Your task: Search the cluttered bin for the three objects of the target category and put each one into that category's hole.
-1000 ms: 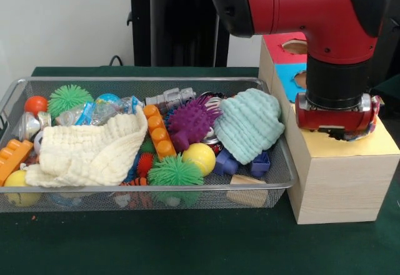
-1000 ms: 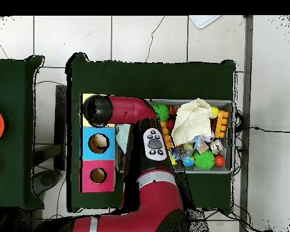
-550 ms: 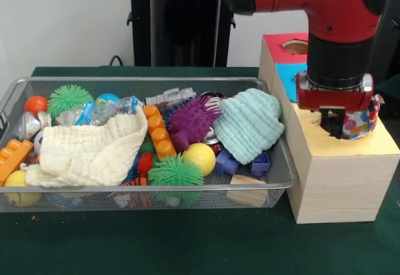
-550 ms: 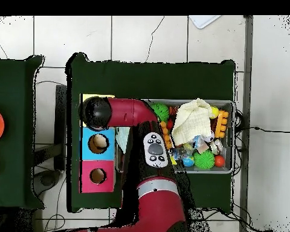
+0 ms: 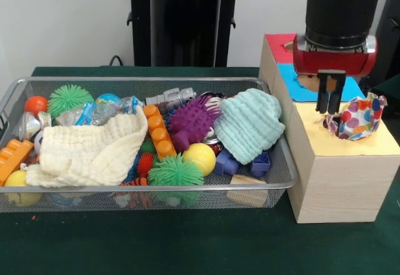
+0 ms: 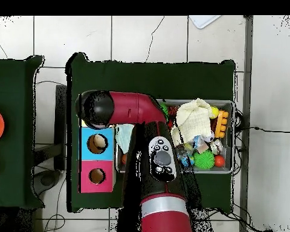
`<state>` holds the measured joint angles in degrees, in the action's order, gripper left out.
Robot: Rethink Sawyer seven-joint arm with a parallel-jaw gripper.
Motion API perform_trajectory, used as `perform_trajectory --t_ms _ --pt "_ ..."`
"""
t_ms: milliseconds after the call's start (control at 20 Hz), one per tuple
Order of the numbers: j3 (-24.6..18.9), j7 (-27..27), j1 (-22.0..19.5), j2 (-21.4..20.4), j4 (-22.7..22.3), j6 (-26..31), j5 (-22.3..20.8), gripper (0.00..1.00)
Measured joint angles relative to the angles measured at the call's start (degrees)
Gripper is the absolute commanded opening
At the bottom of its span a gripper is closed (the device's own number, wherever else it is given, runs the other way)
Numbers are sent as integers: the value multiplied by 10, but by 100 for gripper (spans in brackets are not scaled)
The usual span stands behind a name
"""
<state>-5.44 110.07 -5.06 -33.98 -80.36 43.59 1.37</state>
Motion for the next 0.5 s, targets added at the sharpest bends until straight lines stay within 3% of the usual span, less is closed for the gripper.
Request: perform_trajectory --t_ms 500 --pt "2 0 -24 -53 0 11 -4 0"
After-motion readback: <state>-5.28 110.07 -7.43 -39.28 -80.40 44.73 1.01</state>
